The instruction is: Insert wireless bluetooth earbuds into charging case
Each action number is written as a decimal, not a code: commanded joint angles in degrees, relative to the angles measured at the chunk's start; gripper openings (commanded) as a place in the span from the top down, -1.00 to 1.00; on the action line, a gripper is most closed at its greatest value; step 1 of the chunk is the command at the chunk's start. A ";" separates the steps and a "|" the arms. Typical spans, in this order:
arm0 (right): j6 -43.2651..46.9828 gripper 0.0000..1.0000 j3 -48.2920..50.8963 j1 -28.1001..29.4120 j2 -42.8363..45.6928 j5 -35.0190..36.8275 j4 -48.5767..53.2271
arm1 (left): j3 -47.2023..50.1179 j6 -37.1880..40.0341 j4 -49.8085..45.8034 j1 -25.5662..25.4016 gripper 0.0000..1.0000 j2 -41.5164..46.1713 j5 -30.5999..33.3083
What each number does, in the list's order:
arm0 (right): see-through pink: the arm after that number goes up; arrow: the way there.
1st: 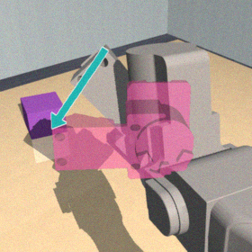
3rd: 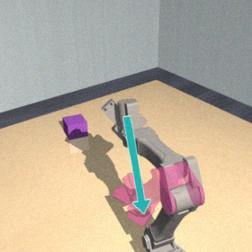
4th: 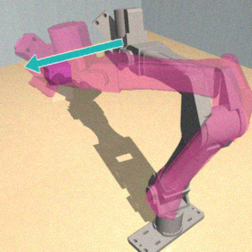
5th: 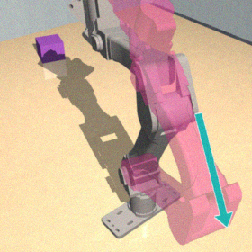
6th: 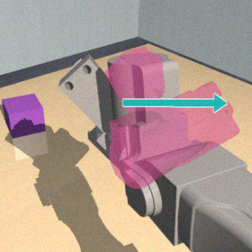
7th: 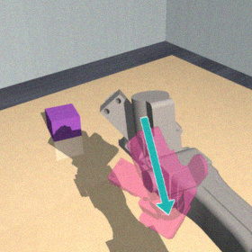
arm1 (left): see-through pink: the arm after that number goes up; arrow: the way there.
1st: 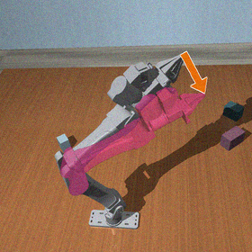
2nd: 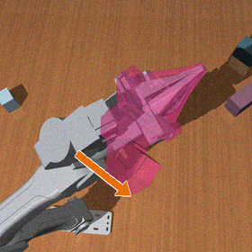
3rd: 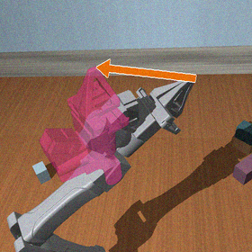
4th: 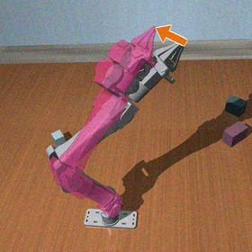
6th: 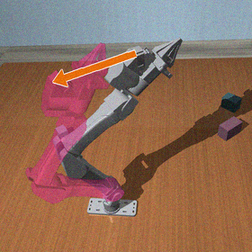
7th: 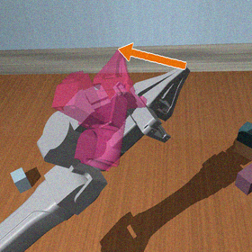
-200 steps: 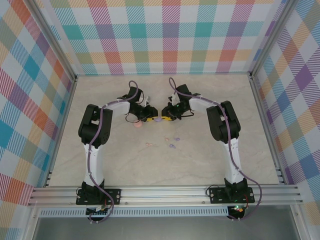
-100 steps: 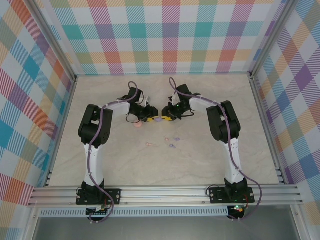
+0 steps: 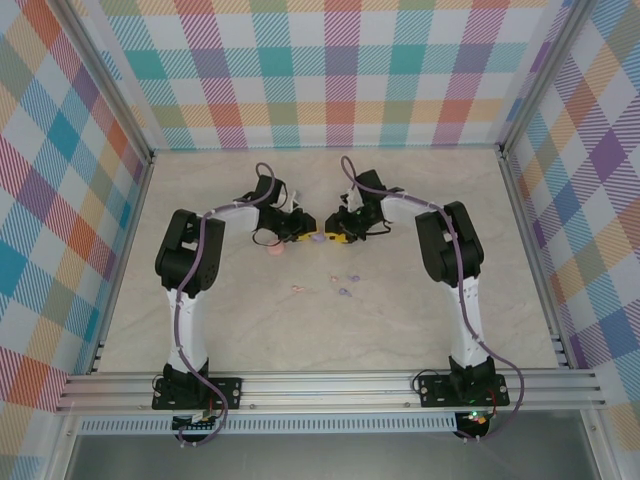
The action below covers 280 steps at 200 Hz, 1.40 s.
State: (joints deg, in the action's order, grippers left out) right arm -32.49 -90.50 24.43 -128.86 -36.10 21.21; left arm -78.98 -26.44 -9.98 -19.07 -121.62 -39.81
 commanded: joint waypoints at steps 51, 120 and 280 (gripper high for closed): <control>-0.73 -0.01 21.53 -4.89 23.88 -6.09 -20.47 | 12.78 -5.50 17.09 -0.79 0.62 15.52 -0.45; 0.51 -0.13 26.42 -7.20 36.78 -18.44 -28.77 | 18.54 -6.03 30.10 -3.03 0.62 29.84 -4.12; 3.84 0.05 26.34 -5.46 44.39 -26.10 -31.88 | 18.47 -2.49 31.78 -10.55 0.62 39.51 -3.57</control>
State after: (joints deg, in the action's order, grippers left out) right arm -30.44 -63.48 18.50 -85.23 -59.66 -8.16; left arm -59.79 -30.39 20.05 -29.08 -83.83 -42.59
